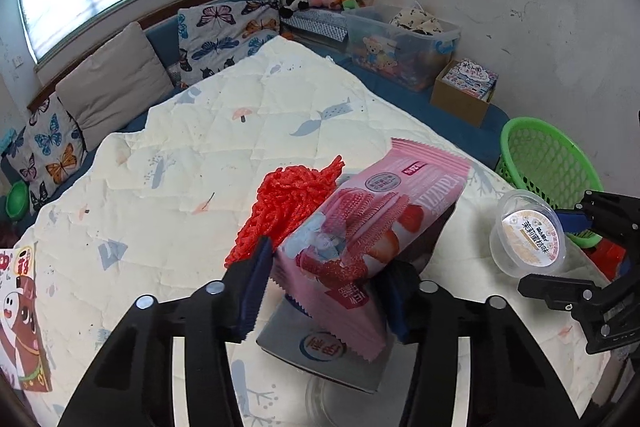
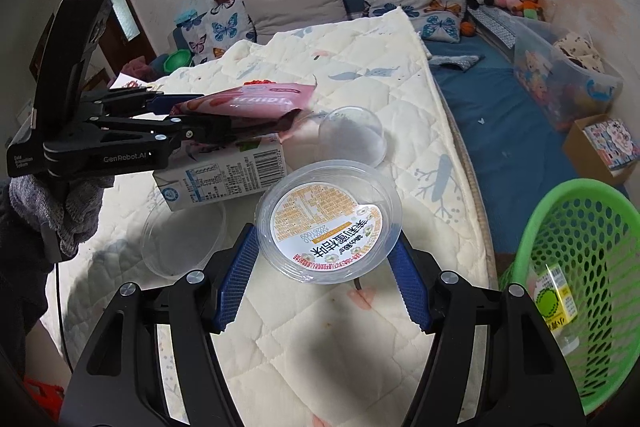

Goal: Collect trash
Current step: 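Carry the wafer bag and tub over the green basket and open both tools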

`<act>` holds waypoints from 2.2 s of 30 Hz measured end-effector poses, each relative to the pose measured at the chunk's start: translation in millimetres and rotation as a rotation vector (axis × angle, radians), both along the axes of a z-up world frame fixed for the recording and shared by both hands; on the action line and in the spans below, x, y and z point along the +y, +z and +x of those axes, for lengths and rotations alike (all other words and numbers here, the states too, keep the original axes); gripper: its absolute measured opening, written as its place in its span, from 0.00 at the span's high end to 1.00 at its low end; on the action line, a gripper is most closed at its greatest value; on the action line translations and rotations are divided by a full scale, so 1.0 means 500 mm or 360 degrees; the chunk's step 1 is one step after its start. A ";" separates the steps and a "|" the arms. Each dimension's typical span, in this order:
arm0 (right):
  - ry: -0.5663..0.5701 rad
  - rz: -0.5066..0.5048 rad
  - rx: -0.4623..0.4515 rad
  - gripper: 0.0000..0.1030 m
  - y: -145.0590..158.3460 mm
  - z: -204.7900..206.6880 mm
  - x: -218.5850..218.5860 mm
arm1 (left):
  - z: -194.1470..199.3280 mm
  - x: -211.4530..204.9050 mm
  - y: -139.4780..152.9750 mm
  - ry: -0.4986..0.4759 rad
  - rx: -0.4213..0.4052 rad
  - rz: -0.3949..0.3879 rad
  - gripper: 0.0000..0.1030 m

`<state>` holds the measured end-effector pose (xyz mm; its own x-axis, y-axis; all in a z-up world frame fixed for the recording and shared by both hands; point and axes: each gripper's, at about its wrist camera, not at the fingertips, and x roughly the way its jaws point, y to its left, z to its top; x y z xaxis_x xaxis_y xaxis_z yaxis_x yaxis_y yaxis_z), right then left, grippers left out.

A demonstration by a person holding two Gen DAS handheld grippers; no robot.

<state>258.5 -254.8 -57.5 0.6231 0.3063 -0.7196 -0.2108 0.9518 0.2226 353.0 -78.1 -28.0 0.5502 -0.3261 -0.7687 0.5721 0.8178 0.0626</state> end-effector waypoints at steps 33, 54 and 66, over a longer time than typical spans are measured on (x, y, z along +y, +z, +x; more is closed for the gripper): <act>-0.0489 -0.0074 -0.0029 0.36 0.019 -0.175 -0.321 | -0.170 -0.193 0.077 -0.0066 -0.0014 -0.0081 0.79; -0.0696 -0.0035 -0.0008 0.27 -0.013 -0.245 -0.459 | -0.212 -0.418 0.060 -0.0238 0.0051 -0.0041 0.79; -0.0711 -0.0003 -0.0099 0.22 0.025 -0.309 -0.475 | -0.204 -0.506 0.009 -0.0248 0.0167 -0.0017 0.78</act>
